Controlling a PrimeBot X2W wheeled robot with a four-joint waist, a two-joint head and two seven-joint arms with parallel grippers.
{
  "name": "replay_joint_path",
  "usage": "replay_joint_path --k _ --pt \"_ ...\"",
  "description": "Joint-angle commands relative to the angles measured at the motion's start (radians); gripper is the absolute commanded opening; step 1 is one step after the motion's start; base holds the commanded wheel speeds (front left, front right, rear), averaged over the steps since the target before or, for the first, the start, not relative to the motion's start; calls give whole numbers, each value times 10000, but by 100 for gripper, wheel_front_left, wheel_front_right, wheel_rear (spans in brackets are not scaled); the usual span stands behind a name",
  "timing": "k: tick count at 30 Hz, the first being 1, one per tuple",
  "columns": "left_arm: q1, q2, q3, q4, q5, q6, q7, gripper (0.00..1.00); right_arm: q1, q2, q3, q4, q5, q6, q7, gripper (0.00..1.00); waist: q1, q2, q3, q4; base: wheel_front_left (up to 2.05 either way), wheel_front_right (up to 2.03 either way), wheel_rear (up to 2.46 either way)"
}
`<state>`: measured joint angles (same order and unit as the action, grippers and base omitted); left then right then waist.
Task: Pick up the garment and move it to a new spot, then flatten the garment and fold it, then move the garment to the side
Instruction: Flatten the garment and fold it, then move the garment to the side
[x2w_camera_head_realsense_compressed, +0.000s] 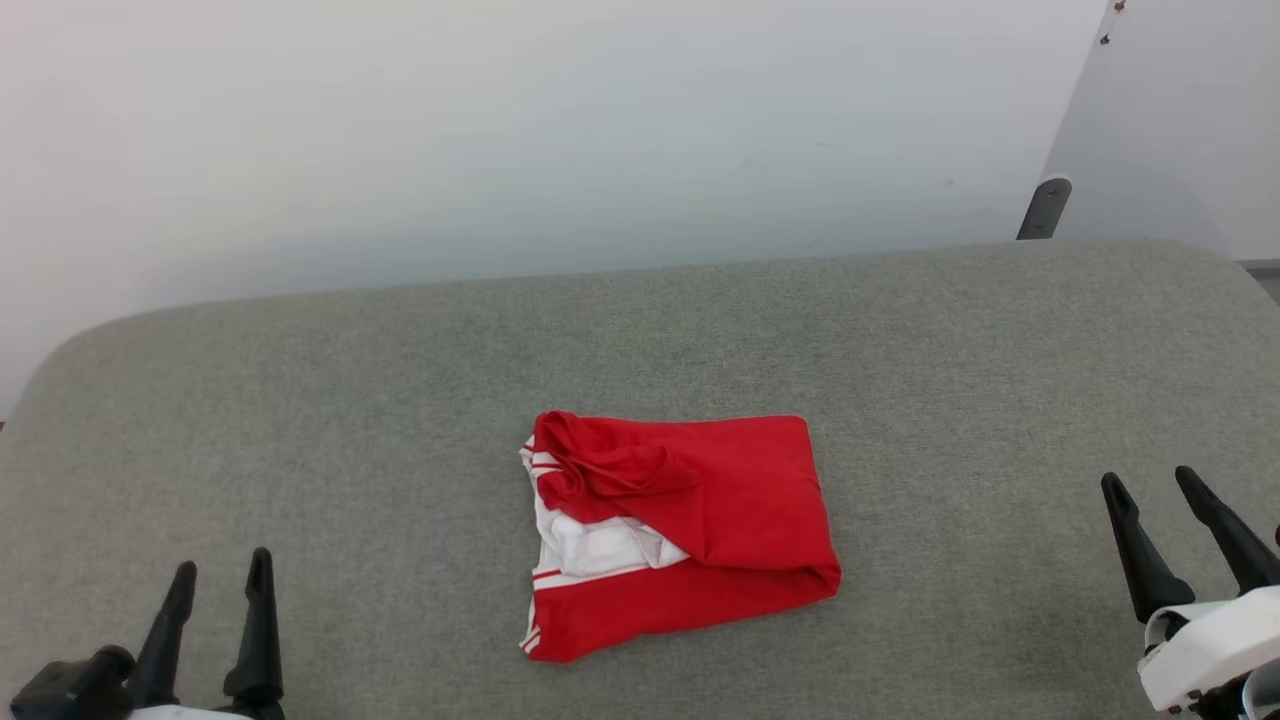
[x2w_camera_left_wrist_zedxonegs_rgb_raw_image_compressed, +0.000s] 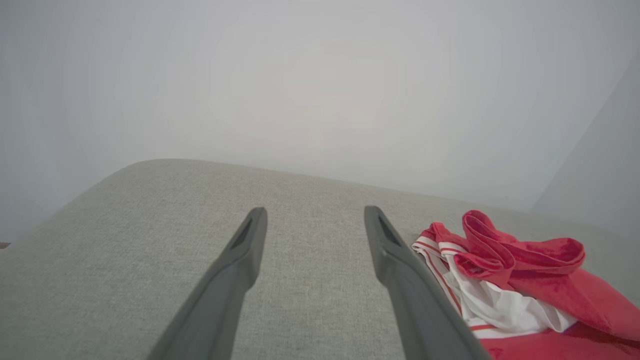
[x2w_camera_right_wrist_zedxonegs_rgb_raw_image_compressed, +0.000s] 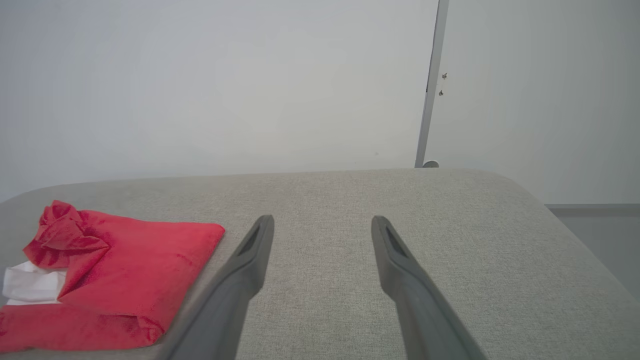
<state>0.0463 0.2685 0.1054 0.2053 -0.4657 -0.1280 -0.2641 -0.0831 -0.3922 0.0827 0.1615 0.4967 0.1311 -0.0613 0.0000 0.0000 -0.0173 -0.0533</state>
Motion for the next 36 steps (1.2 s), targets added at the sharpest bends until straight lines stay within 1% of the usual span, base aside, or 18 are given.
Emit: replay_joint_path --k 1,13,22,29,33,36 --pt "86 -4 65 -53 132 -31 9 100 181 88 -91 -106 -30 -8 35 100 0 0 8 4 0 0 0" --pt "144 -54 42 -157 336 -31 9 100 601 427 -562 -530 -268 -8 268 100 0 0 85 62 0 0 0" --pt "150 -73 3 -183 299 -31 9 100 673 561 -625 -726 -436 -8 451 100 0 0 128 152 0 0 0" --pt "11 -55 -114 -215 317 -31 9 100 576 633 -425 -831 -453 -8 668 100 0 0 181 347 0 0 0" --pt "-120 -35 -97 -178 369 -30 9 100 322 597 -173 -861 -435 -8 889 100 0 0 269 582 0 0 0" --pt "-231 -114 -9 -103 389 60 9 100 100 625 30 -835 -338 -8 1088 100 0 0 352 817 0 0 0"
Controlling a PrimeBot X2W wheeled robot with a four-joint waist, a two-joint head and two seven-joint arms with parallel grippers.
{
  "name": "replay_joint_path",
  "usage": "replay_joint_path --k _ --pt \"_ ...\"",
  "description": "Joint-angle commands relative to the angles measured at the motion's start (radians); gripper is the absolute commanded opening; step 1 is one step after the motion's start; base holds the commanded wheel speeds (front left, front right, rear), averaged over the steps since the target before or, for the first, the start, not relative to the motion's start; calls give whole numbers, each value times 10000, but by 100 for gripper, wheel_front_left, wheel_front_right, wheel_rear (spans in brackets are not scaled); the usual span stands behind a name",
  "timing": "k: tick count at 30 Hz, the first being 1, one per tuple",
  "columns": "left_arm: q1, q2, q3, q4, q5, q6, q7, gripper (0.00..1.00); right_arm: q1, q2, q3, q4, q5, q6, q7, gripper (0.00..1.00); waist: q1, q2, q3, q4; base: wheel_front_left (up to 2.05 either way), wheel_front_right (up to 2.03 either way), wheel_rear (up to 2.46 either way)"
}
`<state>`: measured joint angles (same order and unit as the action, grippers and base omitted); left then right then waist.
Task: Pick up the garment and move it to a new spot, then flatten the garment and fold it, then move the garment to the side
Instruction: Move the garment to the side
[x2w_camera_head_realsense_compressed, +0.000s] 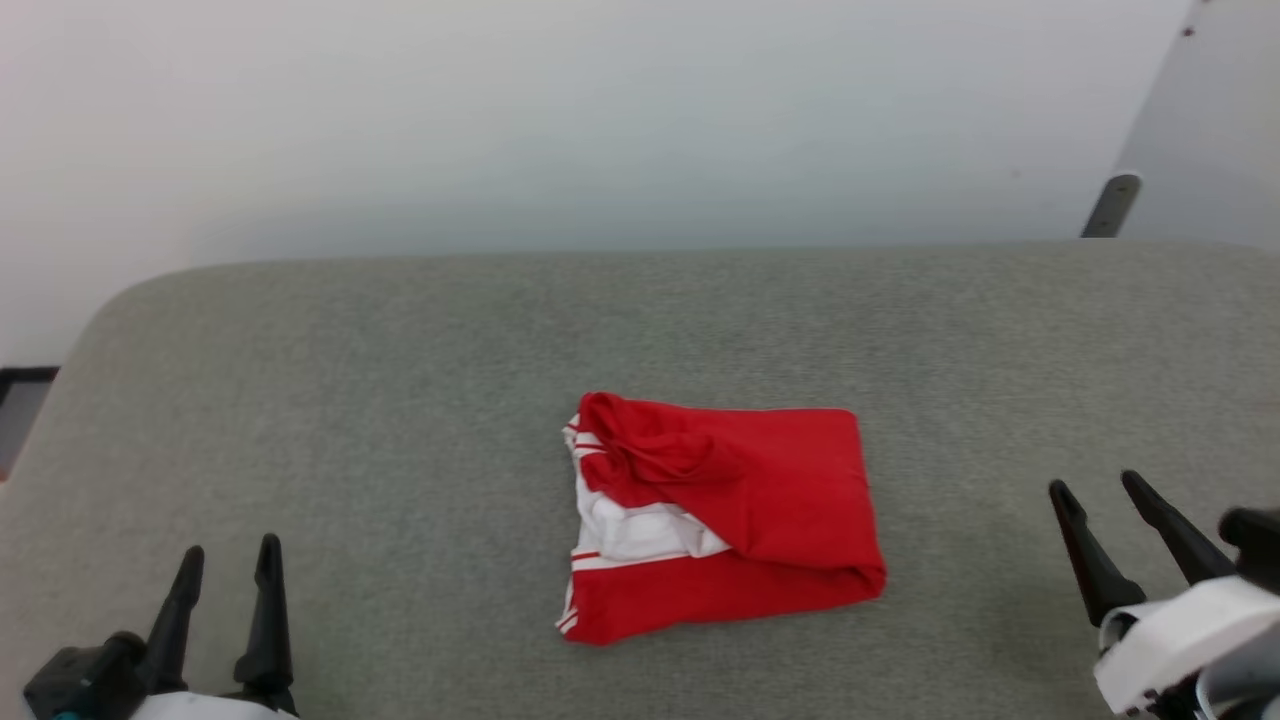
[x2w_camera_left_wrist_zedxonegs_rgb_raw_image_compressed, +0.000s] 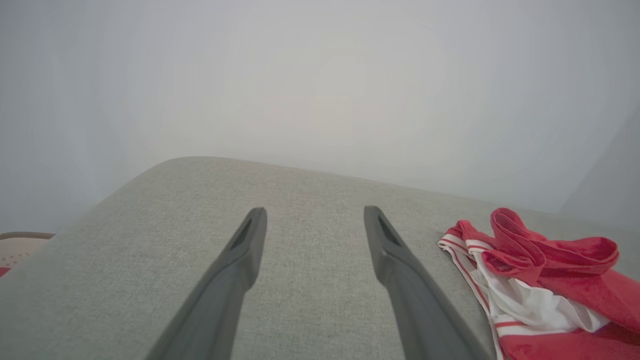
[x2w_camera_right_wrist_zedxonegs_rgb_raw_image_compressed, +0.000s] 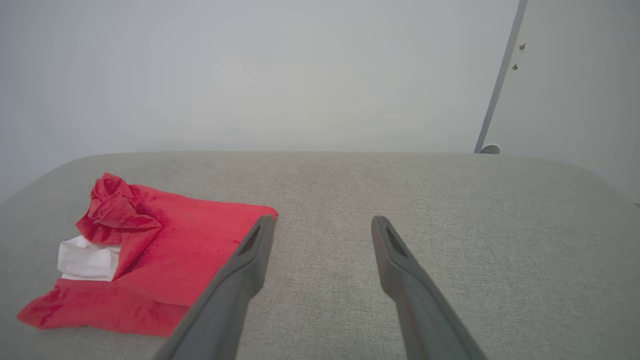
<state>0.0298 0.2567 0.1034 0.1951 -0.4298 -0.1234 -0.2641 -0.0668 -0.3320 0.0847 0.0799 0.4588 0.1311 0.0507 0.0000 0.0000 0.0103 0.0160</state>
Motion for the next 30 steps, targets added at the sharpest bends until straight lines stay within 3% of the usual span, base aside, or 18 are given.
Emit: replay_joint_path --k 1,19,30 --pt "-90 -36 22 23 60 41 9 100 -149 5 90 24 61 -8 65 100 0 0 107 213 0 0 0" --pt "-1042 -1036 -578 574 278 -20 9 100 -2095 -536 980 1603 501 -8 2796 100 0 0 1188 2290 0 0 0" --pt "-1453 -1297 -733 817 209 -64 9 100 -2567 -8 856 3072 384 -5 5659 100 0 0 1702 2726 0 0 0"
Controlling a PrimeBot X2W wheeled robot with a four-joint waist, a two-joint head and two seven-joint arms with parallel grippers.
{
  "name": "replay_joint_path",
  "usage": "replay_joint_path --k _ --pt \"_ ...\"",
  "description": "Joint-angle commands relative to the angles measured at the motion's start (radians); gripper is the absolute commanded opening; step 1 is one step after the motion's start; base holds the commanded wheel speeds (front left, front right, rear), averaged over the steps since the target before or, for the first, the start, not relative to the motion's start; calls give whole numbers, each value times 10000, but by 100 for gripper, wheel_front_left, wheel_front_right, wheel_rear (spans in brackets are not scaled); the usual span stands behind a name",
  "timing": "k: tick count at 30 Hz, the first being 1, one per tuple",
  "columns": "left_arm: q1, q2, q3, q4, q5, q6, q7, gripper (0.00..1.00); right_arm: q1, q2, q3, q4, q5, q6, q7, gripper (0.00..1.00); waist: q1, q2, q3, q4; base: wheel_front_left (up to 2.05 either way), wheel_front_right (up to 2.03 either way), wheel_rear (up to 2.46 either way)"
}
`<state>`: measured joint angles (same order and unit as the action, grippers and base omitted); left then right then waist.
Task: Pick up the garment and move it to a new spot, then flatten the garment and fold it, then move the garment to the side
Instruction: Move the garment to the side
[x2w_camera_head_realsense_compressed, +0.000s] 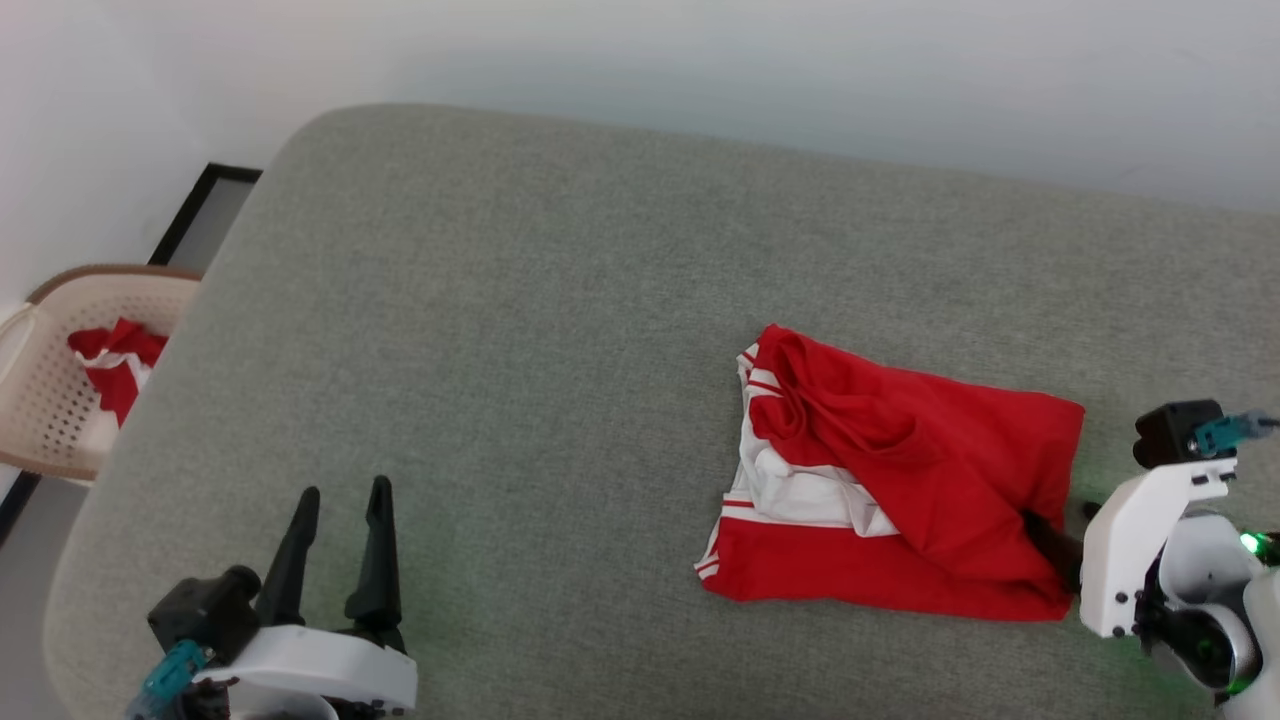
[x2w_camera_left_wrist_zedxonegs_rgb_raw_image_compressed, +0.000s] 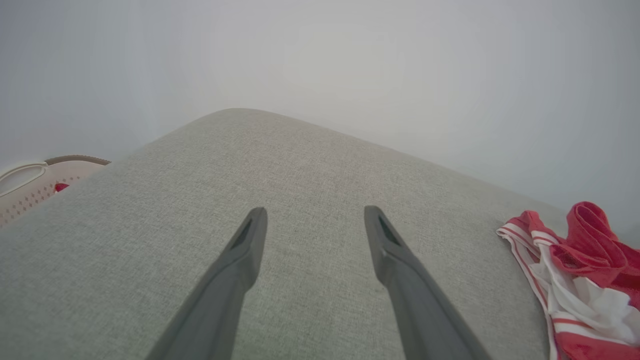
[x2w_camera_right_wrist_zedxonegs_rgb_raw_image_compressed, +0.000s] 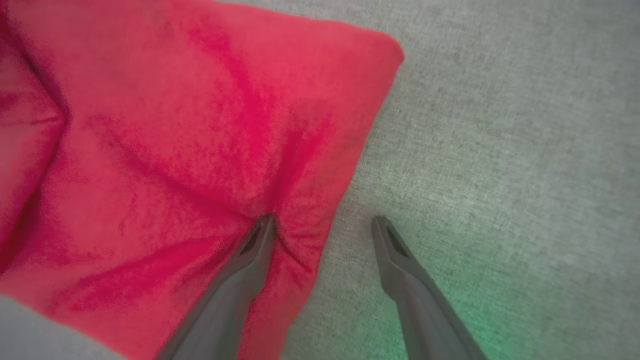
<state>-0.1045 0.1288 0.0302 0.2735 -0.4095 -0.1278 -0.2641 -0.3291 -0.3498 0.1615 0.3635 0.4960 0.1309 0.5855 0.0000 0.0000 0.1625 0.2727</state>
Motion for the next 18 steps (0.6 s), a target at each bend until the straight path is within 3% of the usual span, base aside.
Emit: replay_joint_path --k 1,5,6,7,18 --pt "-147 -39 -2 47 -6 -22 9 100 45 271 85 337 89 -3 525 100 0 0 210 171 0 0 0" --pt "-229 -58 -41 77 -71 -28 9 100 -130 496 210 617 228 0 1198 100 0 0 299 200 0 0 0" --pt "-255 -50 -56 85 -97 -29 9 100 -173 518 327 616 236 3 1330 45 0 0 315 205 0 0 0" --pt "-281 -43 -65 97 -119 -30 9 100 -246 524 528 552 331 20 1435 0 0 0 330 208 0 0 0" --pt "-424 10 -130 161 -304 -33 9 100 -994 -188 1035 352 701 -6 1322 0 0 0 385 156 0 0 0"
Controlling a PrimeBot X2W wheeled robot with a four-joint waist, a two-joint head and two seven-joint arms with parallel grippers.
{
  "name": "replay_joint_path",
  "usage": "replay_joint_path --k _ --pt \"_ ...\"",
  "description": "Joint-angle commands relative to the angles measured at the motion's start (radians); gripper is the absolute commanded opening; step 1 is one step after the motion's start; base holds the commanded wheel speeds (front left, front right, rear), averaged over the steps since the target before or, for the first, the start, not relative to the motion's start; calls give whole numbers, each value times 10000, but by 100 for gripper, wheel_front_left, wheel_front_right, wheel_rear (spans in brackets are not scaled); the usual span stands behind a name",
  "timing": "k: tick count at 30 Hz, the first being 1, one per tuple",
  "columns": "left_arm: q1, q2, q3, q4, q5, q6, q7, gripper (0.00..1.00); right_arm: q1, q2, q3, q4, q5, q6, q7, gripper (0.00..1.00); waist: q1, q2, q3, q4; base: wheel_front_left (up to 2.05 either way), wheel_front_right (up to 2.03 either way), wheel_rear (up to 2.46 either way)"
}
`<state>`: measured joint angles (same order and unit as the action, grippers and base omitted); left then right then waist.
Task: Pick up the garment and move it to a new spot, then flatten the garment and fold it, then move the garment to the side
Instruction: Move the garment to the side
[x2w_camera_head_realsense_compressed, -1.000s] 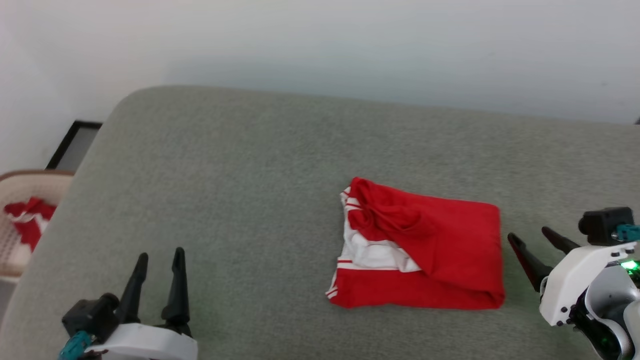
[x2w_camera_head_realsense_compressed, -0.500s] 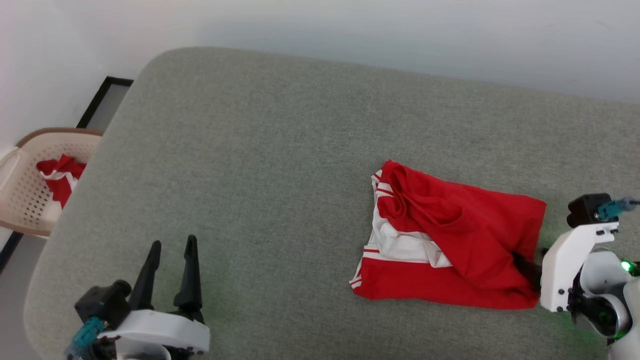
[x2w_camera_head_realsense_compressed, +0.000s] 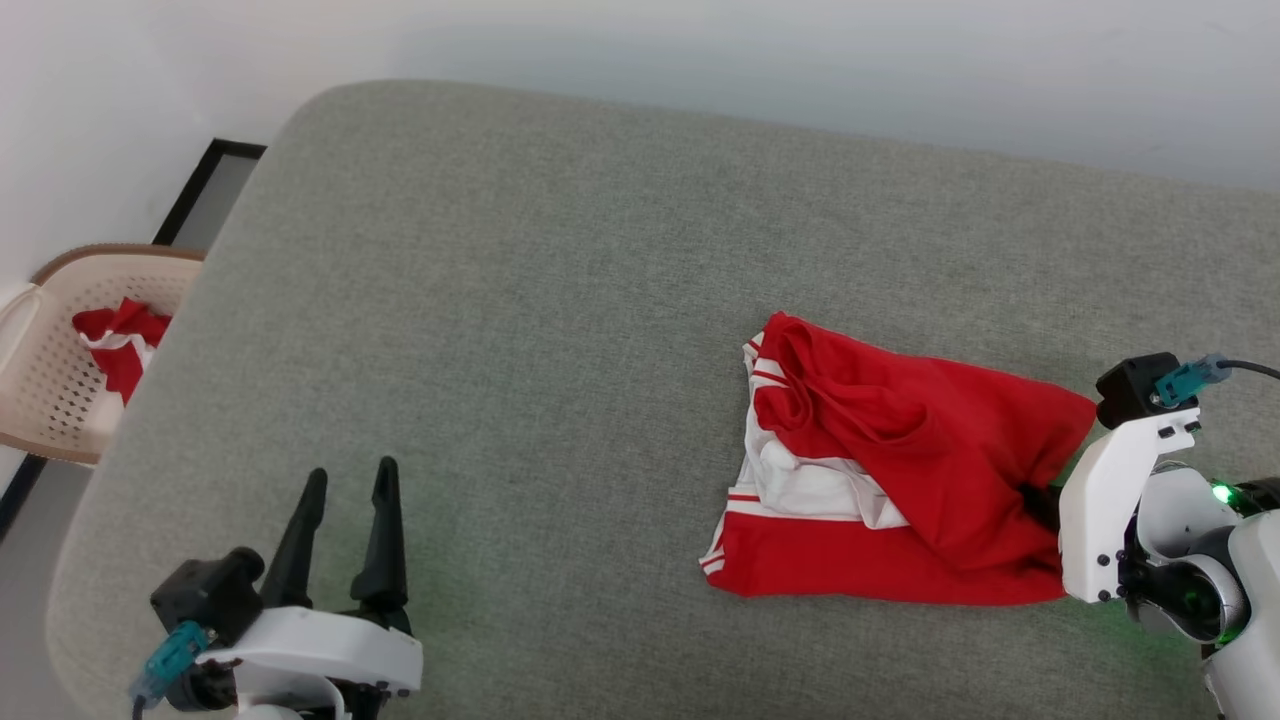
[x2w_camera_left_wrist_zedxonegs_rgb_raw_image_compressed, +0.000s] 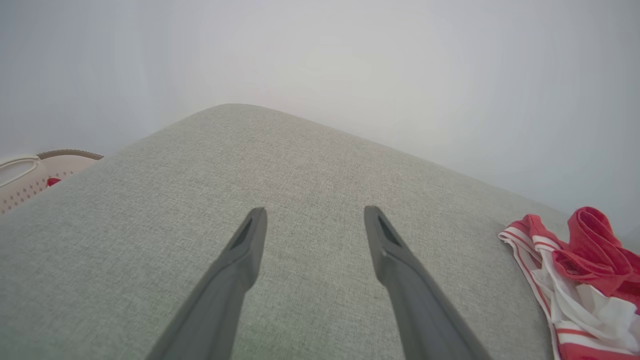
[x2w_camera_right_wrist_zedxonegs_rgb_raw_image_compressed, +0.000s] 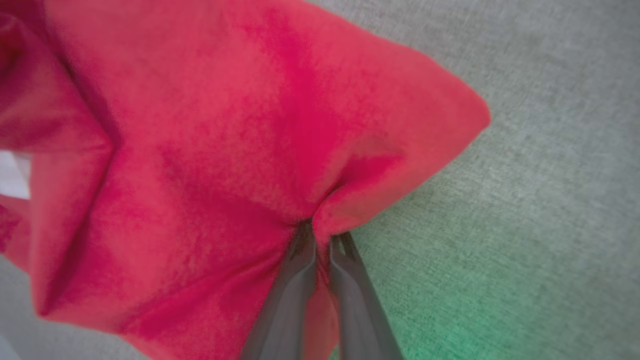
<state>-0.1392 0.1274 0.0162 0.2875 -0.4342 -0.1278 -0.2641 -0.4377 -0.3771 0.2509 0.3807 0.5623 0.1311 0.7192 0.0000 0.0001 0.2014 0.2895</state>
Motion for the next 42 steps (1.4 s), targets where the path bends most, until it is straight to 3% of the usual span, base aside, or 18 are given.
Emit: replay_joint_path --k 1,11,18,31,42 --pt "-87 35 11 22 -65 -33 9 100 26 20 129 165 55 -9 -55 0 0 -1 -8 -28 0 0 0" --pt "-219 241 -141 -190 14 -32 9 100 -551 -740 328 -342 169 -11 -98 0 0 -1 -71 -446 0 0 0" --pt "-673 389 -570 -477 17 -33 9 100 -959 -1457 515 -931 253 -9 -141 0 0 -1 211 -1108 0 0 0" --pt "-2063 915 -1542 -678 9 -33 8 100 -2055 -2809 739 -1521 172 -10 -789 0 0 -1 1187 -3003 0 0 0" --pt "-3293 1677 -2458 -613 -99 -33 10 100 -3260 -3951 1412 -1070 -128 -10 -2354 0 0 -1 2126 -4533 0 0 0"
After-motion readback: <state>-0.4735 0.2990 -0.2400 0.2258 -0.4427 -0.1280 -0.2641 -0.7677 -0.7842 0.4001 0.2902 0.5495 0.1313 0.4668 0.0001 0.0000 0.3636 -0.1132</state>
